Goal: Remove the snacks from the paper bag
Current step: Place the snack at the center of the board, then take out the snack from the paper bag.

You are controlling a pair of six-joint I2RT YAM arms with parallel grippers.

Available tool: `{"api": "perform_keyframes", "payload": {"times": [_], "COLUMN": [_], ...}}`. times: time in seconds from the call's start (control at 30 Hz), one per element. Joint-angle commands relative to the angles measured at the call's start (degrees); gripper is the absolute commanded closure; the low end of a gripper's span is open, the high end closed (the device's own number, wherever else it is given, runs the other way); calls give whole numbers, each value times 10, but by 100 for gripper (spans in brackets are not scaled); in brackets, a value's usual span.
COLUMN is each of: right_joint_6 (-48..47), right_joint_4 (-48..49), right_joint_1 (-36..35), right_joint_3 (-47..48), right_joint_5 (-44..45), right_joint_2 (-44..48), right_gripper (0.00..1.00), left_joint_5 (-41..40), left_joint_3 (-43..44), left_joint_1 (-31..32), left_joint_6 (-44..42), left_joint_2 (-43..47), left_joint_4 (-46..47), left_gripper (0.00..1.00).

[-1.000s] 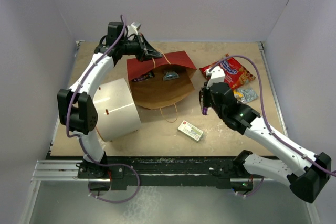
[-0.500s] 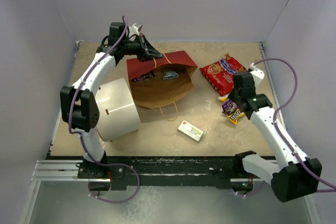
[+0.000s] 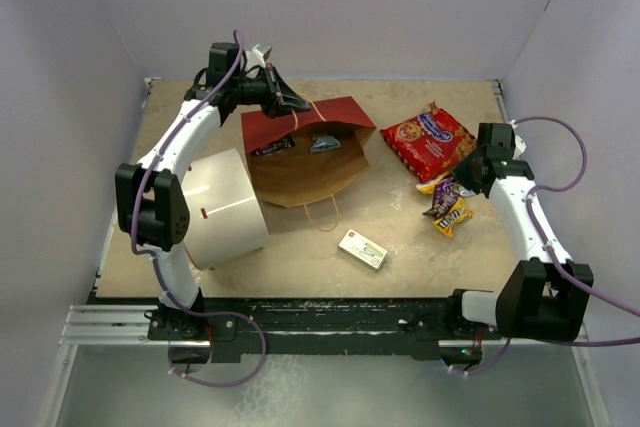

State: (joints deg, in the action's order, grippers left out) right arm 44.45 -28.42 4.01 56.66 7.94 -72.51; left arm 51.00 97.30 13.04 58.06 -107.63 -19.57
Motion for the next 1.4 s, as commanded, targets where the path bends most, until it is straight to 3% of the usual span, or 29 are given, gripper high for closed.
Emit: {"api": "perform_keyframes", "payload": {"times": [0.0,0.2,0.4,0.8,1.0,1.17,1.37], "right_joint_6": [-4,-37,-60,-170,-222,-234,-259], "right_joint_4": [16,75,76,68,82,110,158], "right_joint_1": [7,9,9,9,9,5,-56], "right_joint_3": [18,-14,-12,-10,16,53,77], "right_joint_5": [4,4,36,16,-28,-144,-233], "right_joint_2": [-31,-74,-102,-45,-35,-40,-57], "right_gripper": [100,100,99,52,48,44,41], "left_joint_5": [8,9,8,20,17,12,8], "left_joint_3": [13,19,13,42,39,31,18], "left_joint_1": [1,1,1,19,32,37,42], "left_joint_6": [9,13,9,15,13,12,5], "left_joint_2": [9,4,10,-4,2,14,30], "left_joint_4": [31,33,29,38,31,27,15], "left_gripper": [100,100,100,100,100,100,100]}}
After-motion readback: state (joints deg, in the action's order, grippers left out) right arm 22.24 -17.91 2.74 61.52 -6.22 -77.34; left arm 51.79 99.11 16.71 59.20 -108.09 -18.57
